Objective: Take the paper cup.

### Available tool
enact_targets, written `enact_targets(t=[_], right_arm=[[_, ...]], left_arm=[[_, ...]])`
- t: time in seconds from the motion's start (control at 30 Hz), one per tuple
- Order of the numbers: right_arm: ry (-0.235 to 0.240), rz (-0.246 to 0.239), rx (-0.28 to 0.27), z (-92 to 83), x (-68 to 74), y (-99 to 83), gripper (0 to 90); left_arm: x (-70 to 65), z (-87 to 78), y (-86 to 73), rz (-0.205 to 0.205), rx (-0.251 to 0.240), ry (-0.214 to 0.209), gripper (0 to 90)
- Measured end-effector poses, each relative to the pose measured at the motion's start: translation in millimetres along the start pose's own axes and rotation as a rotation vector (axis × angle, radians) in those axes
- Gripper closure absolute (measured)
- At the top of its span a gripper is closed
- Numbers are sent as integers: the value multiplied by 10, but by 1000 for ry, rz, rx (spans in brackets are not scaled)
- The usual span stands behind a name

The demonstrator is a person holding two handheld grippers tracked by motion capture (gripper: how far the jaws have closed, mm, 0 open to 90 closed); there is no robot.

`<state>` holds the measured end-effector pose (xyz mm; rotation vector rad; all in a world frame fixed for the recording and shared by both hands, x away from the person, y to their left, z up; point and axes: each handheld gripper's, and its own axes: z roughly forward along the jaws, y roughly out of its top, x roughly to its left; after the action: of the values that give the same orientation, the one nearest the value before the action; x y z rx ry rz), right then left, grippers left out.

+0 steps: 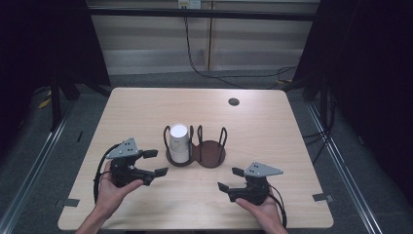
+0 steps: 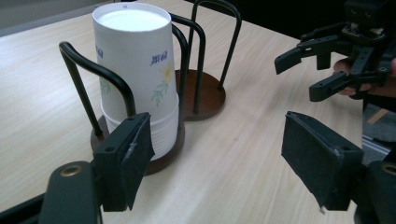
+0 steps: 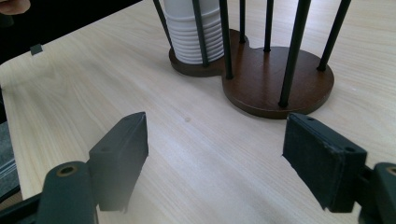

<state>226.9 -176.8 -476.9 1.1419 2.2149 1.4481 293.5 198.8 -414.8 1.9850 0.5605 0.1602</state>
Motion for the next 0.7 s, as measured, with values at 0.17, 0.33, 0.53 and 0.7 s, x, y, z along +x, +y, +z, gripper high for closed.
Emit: enact_targets(t=[0.17,0.33,0.53,0.7], right_arm=[[4,9,7,-6,-7,-6,219],[13,13,26,13,0,-13,216],[18,13,26,19,3,-10,212],[26,11,28,23,11,-8,208]], left_arm=[[40,13,100,4,-6,8,253],[87,-13,246,8,-19,12,251],[130,9,304,8,0,22,258],[183,48,408,22,23,31,259]])
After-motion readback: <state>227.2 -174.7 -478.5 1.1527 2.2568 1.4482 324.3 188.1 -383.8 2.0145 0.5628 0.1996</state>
